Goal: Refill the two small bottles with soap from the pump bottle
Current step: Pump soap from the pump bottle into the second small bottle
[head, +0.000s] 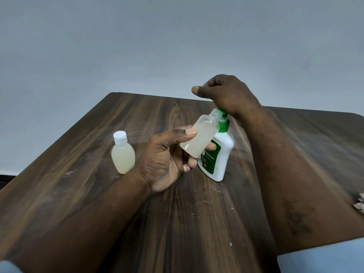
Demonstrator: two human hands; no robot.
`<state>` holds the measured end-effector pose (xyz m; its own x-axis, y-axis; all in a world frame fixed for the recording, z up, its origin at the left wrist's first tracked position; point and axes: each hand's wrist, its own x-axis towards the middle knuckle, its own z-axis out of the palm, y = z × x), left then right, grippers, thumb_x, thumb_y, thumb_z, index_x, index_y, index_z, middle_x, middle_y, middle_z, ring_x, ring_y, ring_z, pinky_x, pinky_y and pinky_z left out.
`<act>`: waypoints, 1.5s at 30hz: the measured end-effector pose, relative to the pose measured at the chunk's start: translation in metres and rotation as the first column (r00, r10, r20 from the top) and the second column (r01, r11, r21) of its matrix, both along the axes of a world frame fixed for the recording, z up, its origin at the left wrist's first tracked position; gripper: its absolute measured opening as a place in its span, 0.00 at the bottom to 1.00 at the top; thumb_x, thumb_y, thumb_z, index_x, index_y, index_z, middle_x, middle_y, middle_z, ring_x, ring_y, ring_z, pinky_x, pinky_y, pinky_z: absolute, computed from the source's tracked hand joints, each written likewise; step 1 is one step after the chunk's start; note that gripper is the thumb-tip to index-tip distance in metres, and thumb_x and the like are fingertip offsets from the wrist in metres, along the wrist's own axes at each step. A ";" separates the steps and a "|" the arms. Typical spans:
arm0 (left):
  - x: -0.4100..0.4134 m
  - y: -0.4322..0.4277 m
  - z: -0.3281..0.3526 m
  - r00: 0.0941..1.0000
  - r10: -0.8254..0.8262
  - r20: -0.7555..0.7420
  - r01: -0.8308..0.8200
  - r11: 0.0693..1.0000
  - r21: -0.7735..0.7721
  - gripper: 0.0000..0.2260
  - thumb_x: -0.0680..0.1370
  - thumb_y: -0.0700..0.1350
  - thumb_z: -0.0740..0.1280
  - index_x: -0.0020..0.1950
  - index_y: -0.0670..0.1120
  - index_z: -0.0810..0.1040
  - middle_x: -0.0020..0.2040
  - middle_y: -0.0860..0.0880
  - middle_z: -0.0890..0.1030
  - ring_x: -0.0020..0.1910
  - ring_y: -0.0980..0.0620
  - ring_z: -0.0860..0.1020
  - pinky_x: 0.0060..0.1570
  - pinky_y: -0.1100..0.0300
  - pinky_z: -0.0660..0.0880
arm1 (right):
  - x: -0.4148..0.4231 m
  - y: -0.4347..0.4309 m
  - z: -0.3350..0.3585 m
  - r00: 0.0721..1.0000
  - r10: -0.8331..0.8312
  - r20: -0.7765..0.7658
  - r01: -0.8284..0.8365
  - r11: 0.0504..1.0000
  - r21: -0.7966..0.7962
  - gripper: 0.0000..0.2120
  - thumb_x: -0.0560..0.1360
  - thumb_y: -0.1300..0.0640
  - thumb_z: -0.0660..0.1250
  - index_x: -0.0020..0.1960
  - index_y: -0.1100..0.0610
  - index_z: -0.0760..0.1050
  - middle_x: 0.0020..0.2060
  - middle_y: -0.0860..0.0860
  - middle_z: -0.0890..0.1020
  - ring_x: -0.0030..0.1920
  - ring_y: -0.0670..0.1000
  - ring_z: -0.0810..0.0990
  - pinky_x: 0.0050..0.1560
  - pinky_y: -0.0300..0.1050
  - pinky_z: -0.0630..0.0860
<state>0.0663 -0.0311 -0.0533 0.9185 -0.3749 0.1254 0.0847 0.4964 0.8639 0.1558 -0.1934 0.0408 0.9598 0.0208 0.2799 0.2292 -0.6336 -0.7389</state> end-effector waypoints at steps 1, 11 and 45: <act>0.000 0.000 0.001 1.000 -0.007 0.006 0.007 1.000 -0.002 0.16 0.70 0.51 0.69 0.53 0.45 0.87 0.50 0.35 0.84 0.27 0.51 0.73 0.24 0.63 0.68 | 0.000 0.000 0.001 1.000 -0.002 0.014 0.002 1.000 0.001 0.19 0.74 0.39 0.76 0.53 0.53 0.81 0.49 0.45 0.84 0.46 0.44 0.79 0.41 0.42 0.71; -0.001 0.001 0.001 1.000 0.026 -0.003 -0.026 0.999 0.030 0.20 0.75 0.49 0.65 0.64 0.40 0.77 0.49 0.36 0.84 0.27 0.52 0.72 0.24 0.64 0.69 | 0.003 0.000 -0.004 0.999 0.008 -0.041 -0.008 1.000 -0.001 0.19 0.74 0.40 0.76 0.54 0.54 0.82 0.52 0.47 0.84 0.49 0.46 0.80 0.42 0.44 0.71; 0.004 0.002 -0.003 1.000 0.002 0.010 -0.002 1.000 -0.016 0.15 0.74 0.47 0.66 0.56 0.44 0.86 0.51 0.34 0.83 0.28 0.49 0.73 0.24 0.61 0.68 | 0.001 0.001 -0.002 0.999 0.031 0.028 -0.035 0.991 0.127 0.16 0.73 0.46 0.79 0.40 0.58 0.79 0.36 0.51 0.86 0.32 0.47 0.82 0.42 0.46 0.80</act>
